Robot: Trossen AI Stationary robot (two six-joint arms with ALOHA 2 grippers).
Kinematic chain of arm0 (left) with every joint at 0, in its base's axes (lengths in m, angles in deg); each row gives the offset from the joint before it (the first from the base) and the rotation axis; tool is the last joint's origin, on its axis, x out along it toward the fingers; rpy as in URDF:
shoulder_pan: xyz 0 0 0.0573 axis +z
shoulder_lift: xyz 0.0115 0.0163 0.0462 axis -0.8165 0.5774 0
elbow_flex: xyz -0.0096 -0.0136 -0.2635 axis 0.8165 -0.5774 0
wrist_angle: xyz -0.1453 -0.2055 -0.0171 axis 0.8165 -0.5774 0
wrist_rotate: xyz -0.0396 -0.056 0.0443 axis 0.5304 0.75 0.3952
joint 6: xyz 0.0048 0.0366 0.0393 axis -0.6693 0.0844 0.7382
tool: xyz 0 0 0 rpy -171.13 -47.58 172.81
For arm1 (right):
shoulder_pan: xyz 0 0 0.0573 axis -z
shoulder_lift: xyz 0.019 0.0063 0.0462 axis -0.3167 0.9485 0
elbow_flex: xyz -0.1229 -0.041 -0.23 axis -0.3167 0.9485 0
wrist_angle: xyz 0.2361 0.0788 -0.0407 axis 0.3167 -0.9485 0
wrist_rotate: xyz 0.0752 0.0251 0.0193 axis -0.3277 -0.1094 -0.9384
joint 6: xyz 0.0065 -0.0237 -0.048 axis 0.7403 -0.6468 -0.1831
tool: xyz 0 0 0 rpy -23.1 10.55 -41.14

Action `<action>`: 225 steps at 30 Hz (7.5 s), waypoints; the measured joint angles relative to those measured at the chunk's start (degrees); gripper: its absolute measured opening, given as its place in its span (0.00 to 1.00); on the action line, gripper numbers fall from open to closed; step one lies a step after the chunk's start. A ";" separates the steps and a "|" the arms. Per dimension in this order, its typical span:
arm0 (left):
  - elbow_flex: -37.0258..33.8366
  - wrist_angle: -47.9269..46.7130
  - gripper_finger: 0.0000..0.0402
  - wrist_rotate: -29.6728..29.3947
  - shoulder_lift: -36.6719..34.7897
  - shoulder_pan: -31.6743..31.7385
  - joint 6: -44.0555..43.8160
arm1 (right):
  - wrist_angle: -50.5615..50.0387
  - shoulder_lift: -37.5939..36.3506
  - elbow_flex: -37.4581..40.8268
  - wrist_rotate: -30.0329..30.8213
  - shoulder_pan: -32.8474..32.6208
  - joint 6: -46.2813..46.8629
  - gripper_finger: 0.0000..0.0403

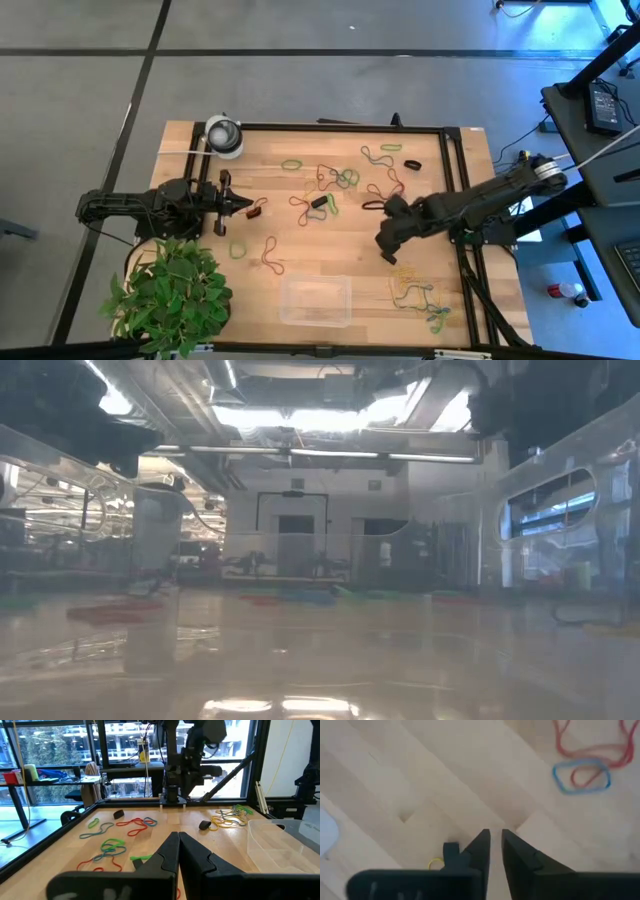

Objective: Pick and place rubber bands into bin
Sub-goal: Put the black rubber band into the transparent bin

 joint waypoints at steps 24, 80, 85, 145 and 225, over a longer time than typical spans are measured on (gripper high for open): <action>0.02 0.00 0.01 0.00 0.00 -0.01 0.00 | 7.51 19.25 0.81 -12.93 -2.56 4.21 0.42; 0.00 0.00 0.01 0.00 0.02 -0.01 0.00 | -2.56 11.30 -12.69 0.75 -14.43 7.17 0.04; 0.00 0.00 0.01 0.00 0.02 0.00 0.00 | 0.43 11.29 -10.90 0.75 -14.41 11.91 0.07; 0.02 -0.39 0.01 0.00 0.02 0.00 0.00 | 20.19 18.73 -6.90 2.65 -7.56 8.03 0.16; 0.02 -0.02 0.01 0.02 0.02 -0.01 0.00 | -2.39 60.94 -69.64 -4.49 -10.25 -6.06 0.32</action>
